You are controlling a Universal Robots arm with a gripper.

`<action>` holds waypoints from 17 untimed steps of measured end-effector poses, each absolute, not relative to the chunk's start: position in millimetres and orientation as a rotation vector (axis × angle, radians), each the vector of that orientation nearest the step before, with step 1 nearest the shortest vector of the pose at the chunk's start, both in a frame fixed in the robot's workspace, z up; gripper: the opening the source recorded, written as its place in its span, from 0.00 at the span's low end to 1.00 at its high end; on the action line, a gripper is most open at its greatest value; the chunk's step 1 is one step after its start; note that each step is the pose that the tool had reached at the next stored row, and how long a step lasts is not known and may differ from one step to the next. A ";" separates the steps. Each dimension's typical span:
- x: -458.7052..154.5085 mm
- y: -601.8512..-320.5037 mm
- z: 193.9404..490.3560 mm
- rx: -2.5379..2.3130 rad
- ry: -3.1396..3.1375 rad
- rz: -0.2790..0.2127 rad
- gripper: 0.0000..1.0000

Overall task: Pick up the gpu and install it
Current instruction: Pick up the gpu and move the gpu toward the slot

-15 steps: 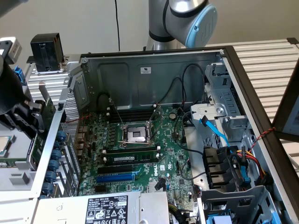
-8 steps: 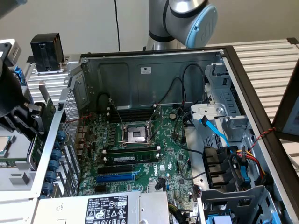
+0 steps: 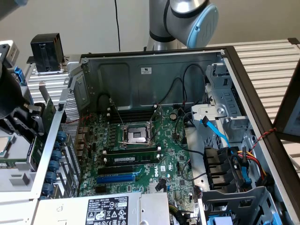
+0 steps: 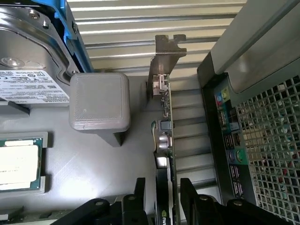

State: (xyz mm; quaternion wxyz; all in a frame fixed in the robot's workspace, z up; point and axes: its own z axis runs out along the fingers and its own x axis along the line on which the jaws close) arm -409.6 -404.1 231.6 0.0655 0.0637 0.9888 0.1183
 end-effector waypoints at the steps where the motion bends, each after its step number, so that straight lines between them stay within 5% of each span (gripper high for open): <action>1: -409.6 -404.1 231.6 0.171 2.986 0.358 0.43; 17: -406.0 -404.0 226.6 0.124 2.991 0.361 0.43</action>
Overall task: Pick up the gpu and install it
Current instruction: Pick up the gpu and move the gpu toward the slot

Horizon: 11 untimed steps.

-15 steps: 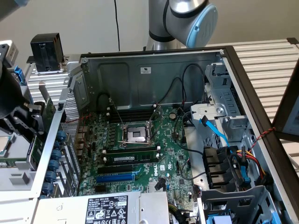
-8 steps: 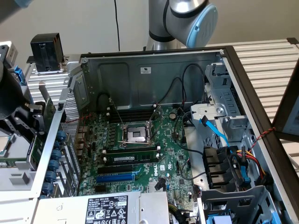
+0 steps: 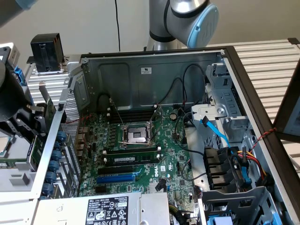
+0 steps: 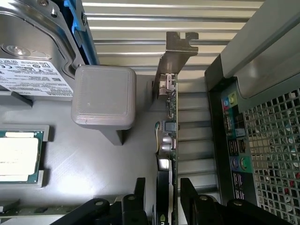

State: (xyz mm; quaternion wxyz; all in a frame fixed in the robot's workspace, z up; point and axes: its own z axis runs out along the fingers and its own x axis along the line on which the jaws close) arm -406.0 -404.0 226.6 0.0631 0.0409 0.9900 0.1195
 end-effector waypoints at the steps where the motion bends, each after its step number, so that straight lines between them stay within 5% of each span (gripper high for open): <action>1: -406.0 -403.9 226.5 0.129 2.990 0.361 0.43; 11: -404.6 -401.6 226.4 0.159 3.006 0.334 0.43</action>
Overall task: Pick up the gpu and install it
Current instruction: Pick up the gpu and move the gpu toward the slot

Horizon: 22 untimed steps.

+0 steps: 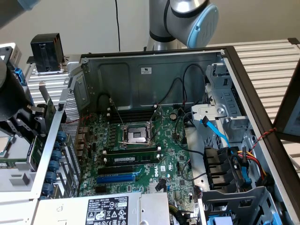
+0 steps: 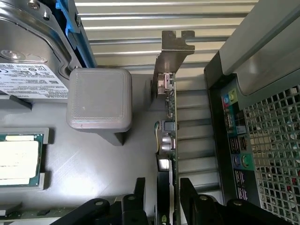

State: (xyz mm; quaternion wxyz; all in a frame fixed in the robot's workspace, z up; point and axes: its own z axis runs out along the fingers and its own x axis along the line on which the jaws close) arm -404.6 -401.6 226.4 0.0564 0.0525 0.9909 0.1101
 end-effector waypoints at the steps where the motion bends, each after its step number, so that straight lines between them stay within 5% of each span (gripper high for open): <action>1: -404.4 -401.3 226.4 0.159 3.008 0.321 0.43; 22: -402.3 -386.5 228.6 0.159 3.033 0.218 0.43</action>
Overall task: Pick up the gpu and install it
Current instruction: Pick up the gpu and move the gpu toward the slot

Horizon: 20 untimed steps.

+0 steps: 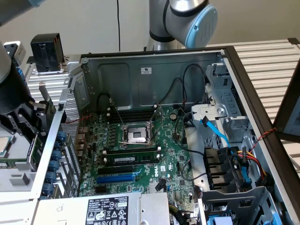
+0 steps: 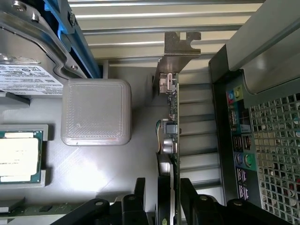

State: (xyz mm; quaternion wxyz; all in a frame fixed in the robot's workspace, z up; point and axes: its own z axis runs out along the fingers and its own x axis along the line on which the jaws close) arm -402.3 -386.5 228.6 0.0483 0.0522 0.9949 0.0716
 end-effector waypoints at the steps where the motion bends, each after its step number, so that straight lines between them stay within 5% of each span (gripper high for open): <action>1: -402.4 -386.5 228.6 0.160 3.034 0.218 0.43; 12: -401.5 -384.7 229.3 0.160 3.029 0.218 0.41; 15: -401.5 -384.7 229.3 0.160 3.029 0.218 0.27; 20: -401.6 -386.7 229.4 0.160 3.030 0.218 0.27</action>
